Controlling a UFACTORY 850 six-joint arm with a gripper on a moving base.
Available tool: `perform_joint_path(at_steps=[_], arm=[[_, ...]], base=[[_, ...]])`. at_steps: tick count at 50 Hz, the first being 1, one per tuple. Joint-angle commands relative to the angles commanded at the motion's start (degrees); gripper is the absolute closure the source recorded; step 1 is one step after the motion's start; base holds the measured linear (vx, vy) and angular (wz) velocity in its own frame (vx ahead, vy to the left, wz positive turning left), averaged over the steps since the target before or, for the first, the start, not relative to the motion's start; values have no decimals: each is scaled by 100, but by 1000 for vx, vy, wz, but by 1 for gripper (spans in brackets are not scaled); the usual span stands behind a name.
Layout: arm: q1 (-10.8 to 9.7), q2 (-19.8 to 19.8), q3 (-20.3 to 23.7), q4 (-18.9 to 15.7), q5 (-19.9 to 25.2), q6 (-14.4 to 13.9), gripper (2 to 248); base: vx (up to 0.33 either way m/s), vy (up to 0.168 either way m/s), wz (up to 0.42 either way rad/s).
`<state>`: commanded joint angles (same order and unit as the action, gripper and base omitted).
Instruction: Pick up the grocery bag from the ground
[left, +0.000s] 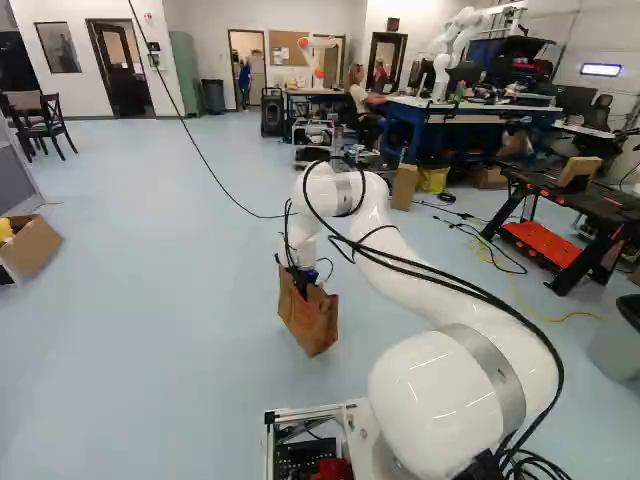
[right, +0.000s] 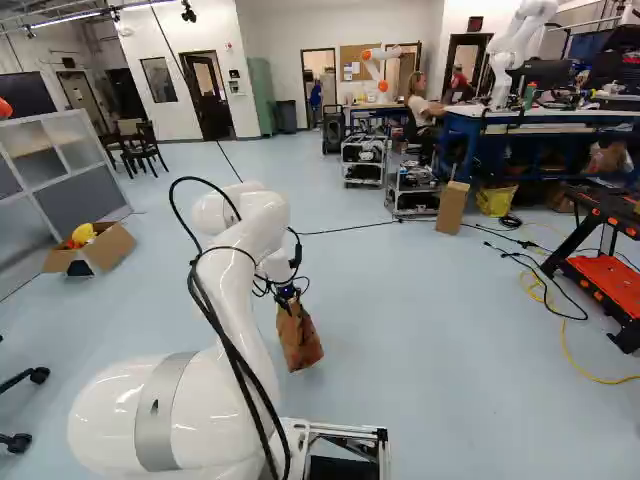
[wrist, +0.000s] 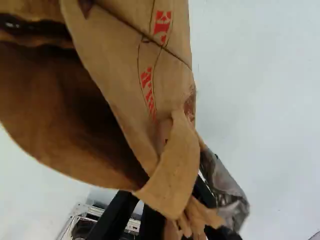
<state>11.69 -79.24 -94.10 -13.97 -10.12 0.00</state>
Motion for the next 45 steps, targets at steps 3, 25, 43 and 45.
perform_joint_path(at_steps=[3,25,43,45], arm=[[0,63,55,0,0,0,229],[0,522,446,0,0,0,229],[4,908,780,0,0,0,229],[6,953,823,0,0,0,229]], base=[[0,0,0],[0,0,0],[0,0,0],[0,0,0]])
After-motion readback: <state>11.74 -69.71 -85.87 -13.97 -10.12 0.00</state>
